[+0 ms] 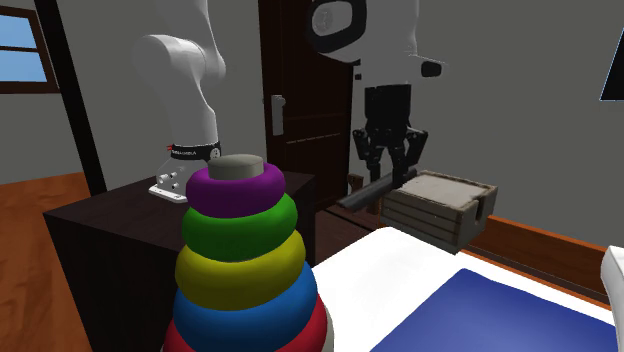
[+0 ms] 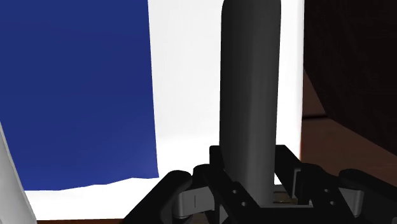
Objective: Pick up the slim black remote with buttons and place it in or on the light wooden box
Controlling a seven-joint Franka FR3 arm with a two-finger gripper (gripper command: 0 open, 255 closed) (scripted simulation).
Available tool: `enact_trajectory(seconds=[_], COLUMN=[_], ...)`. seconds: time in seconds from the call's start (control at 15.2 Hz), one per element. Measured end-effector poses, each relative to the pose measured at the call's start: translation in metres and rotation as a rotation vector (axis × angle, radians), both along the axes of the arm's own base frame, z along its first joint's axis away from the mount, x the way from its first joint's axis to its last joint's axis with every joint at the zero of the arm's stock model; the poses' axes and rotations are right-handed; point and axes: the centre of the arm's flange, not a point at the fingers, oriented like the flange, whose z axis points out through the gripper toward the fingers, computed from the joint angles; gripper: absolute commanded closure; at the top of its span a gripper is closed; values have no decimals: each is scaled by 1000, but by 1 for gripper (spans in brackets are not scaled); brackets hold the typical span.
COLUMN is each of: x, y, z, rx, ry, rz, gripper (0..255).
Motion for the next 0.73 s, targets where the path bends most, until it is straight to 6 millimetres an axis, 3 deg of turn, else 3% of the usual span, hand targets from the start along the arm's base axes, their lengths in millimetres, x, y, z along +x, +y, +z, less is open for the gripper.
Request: enact_trajectory(seconds=[0.33, 0.73], x=[2, 41], y=[4, 68], z=[23, 20], rx=[0, 0], ry=[0, 1], rz=[0, 1], gripper=[255, 255])
